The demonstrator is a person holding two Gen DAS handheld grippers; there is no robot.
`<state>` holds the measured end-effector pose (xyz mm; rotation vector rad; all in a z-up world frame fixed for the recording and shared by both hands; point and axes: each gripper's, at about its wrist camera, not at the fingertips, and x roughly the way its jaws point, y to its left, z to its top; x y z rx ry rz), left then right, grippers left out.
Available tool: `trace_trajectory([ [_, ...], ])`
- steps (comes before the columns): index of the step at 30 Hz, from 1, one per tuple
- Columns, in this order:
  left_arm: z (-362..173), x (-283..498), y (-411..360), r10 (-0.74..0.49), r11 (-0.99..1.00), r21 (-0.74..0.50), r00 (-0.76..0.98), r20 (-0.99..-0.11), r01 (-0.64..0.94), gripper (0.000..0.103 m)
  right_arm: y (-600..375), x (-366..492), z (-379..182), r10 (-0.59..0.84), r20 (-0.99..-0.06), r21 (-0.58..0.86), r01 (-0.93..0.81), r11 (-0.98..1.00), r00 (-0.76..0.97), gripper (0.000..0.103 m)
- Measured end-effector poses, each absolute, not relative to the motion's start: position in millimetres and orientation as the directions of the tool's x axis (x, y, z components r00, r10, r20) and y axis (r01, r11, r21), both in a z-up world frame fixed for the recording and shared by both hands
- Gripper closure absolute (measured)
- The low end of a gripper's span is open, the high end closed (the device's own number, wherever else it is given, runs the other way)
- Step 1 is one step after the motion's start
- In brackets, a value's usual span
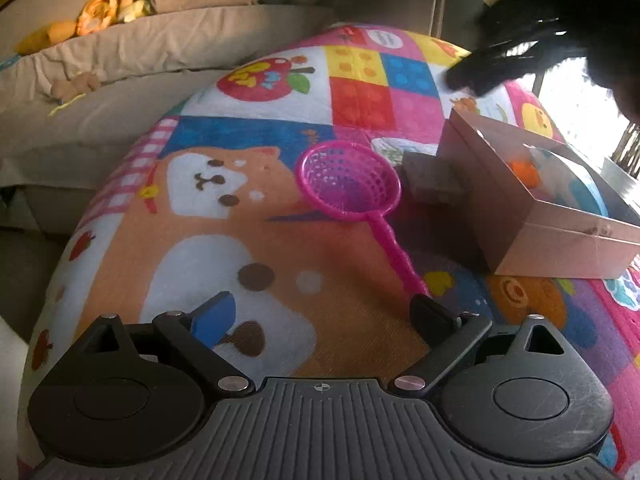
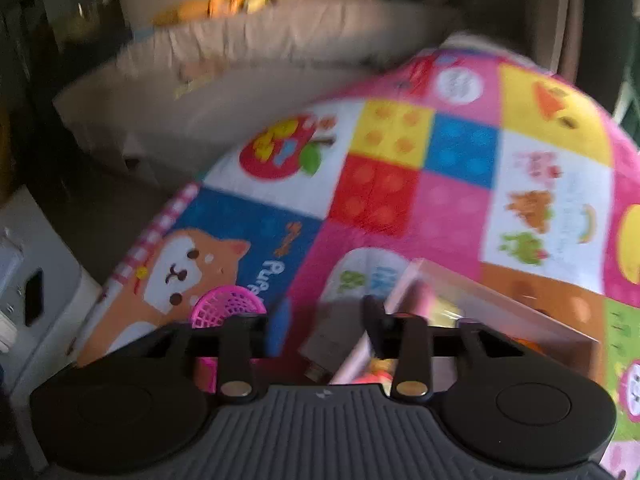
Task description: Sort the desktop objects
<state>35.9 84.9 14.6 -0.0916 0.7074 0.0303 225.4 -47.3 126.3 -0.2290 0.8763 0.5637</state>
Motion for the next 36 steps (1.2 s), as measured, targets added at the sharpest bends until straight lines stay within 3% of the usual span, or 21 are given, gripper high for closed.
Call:
trace_trajectory([
  [3,13,32,86,-0.019,0.995,-0.086,0.765,-0.644,-0.048,0.004,-11,256,99,0.232,-0.799,-0.099,-0.502,0.859,0.555,0.071],
  [6,13,29,90,-0.039,0.993,-0.111,0.77,-0.637,-0.041,0.004,2,296,66,0.111,-0.85,-0.137,-0.419,0.897,0.515,0.081],
  [11,14,25,95,-0.065,0.99,-0.14,0.772,-0.633,-0.031,0.004,11,299,45,0.05,-0.842,-0.211,-0.413,0.886,0.536,0.085],
  [18,17,25,93,-0.058,0.99,-0.135,0.768,-0.638,-0.038,0.004,8,260,49,0.152,-0.9,-0.099,-0.532,0.841,0.408,0.085],
  [25,23,15,85,-0.058,0.993,-0.117,0.752,-0.656,-0.025,0.003,-10,186,57,0.314,-0.933,0.135,-0.64,0.756,0.175,0.088],
  [29,25,10,77,-0.073,0.995,-0.104,0.74,-0.668,0.004,0.003,-37,131,71,0.368,-0.912,0.137,-0.714,0.686,0.178,0.087],
  [31,26,8,73,-0.069,0.996,-0.09,0.736,-0.673,0.01,0.003,-58,106,76,0.379,-0.892,0.088,-0.726,0.682,0.247,0.082],
  [34,28,7,63,-0.081,0.996,-0.086,0.737,-0.671,0.032,0.003,-91,70,79,0.388,-0.836,-0.023,-0.732,0.681,0.388,0.06],
  [36,31,8,53,-0.128,0.992,-0.1,0.734,-0.667,0.082,0.003,-117,58,82,0.413,-0.805,-0.017,-0.713,0.701,0.426,0.058],
])
